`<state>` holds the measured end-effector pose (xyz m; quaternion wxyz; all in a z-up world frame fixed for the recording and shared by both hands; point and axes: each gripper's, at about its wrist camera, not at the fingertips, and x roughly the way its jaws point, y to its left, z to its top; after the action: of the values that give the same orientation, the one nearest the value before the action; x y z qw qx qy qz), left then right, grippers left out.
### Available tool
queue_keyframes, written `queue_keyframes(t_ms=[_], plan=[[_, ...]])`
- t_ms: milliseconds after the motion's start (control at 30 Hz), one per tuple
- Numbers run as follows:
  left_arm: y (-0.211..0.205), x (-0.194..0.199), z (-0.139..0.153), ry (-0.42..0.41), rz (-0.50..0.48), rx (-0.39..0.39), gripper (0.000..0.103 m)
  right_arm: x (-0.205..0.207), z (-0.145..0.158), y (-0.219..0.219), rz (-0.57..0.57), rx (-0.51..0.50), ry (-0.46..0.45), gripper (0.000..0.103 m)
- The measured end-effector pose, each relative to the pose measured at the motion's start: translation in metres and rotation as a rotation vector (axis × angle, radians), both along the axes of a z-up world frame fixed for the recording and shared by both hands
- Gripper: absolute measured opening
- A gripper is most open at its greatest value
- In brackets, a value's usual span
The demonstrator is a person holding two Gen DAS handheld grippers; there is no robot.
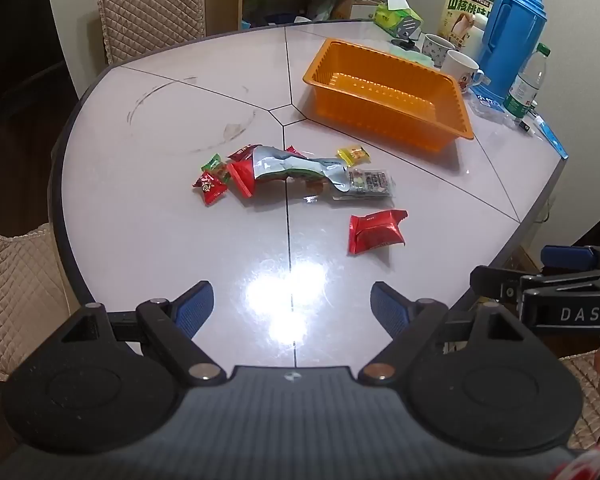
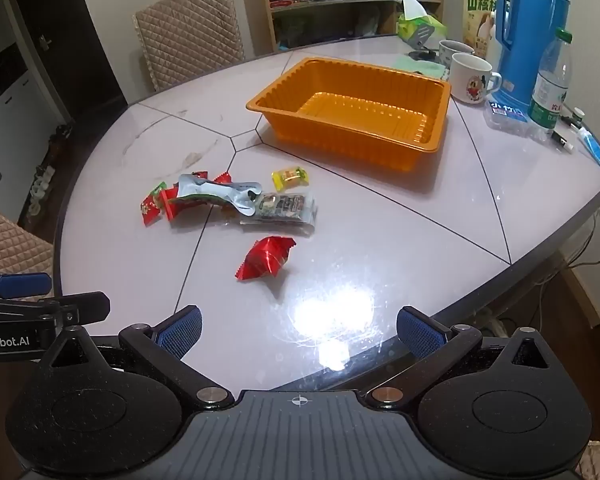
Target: Organize snacks
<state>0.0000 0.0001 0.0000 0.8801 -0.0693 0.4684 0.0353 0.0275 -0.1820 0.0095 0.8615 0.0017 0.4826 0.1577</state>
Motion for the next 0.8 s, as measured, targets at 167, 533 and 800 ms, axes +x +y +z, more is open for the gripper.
queue_keyframes(t_ms=[167, 533, 800], plan=[[0.0003, 0.0001, 0.0003, 0.002, 0.000, -0.001, 0.084, 0.0017, 0.0002, 0.0003, 0.001, 0.001, 0.001, 0.103], [0.0000, 0.0000, 0.0000, 0.001, 0.000, 0.000, 0.084, 0.0050, 0.0002, 0.0028, 0.000, -0.001, -0.001, 0.103], [0.0000, 0.0000, 0.0000, 0.000, 0.000, -0.001, 0.084, 0.0074, 0.0008, 0.0035, 0.000, -0.002, -0.003, 0.103]])
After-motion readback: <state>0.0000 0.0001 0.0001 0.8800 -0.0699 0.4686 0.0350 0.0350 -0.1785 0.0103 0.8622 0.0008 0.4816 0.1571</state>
